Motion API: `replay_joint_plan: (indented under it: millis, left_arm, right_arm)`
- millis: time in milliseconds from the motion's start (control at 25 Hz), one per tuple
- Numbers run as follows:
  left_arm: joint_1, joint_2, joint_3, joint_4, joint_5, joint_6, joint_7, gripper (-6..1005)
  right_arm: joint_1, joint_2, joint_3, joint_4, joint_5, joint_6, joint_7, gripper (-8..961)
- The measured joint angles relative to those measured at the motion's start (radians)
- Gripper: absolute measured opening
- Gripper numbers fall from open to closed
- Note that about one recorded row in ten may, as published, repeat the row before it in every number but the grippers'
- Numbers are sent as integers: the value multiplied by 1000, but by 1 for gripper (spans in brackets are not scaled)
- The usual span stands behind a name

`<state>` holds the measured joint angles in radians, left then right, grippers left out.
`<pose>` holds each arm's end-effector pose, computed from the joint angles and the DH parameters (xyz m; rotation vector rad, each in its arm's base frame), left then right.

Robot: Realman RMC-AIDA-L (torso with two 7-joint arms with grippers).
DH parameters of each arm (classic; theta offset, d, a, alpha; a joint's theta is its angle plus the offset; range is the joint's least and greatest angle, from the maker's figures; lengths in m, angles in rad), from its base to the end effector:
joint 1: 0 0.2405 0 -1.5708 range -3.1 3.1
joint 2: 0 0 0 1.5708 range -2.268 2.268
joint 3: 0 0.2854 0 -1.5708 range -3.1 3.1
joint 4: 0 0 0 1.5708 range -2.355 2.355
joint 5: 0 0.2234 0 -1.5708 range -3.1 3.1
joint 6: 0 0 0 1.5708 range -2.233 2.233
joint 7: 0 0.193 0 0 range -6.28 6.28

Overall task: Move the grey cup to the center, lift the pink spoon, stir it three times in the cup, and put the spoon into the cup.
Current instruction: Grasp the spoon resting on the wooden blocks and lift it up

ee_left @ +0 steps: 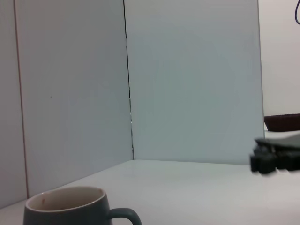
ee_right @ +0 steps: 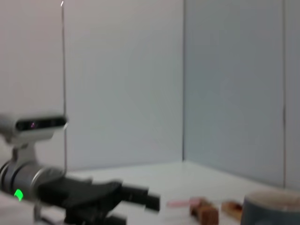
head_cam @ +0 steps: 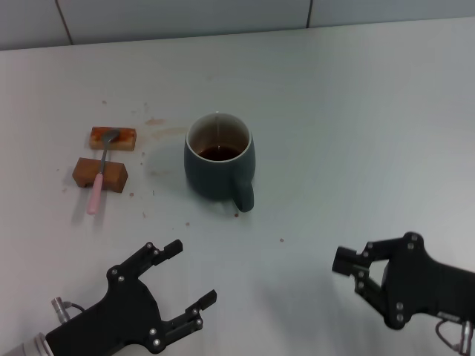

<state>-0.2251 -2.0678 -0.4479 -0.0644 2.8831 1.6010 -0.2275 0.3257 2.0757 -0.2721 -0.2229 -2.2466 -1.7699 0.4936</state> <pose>-0.3171 0.2071 -0.1332 -2.4213 -0.2108 -0.9283 0.3180 0.2363 -0.0951 -2.5806 0.1771 0.9639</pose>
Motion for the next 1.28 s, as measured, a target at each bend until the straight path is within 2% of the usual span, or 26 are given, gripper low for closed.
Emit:
replay_joint_plan:
  millis: [280, 600, 800, 1040, 1280]
  left_arm:
    - [0, 0, 1, 0, 2, -4, -4, 801]
    - [1, 0, 2, -1, 1, -4, -4, 800]
    - [2, 0, 3, -2, 1, -6, -4, 800]
    - [3, 0, 2, -2, 1, -4, -5, 801]
    - [3, 0, 2, -2, 2, -2, -5, 801]
  right_arm:
    - [4, 0, -2, -11, -79, 75, -5, 65]
    - [6, 2, 2, -33, -87, 91, -13, 216]
    - [6, 3, -1, -33, -86, 96, -25, 411]
    - [7, 4, -1, -33, -87, 96, -27, 582]
    - [7, 4, -1, -32, -86, 91, -28, 578]
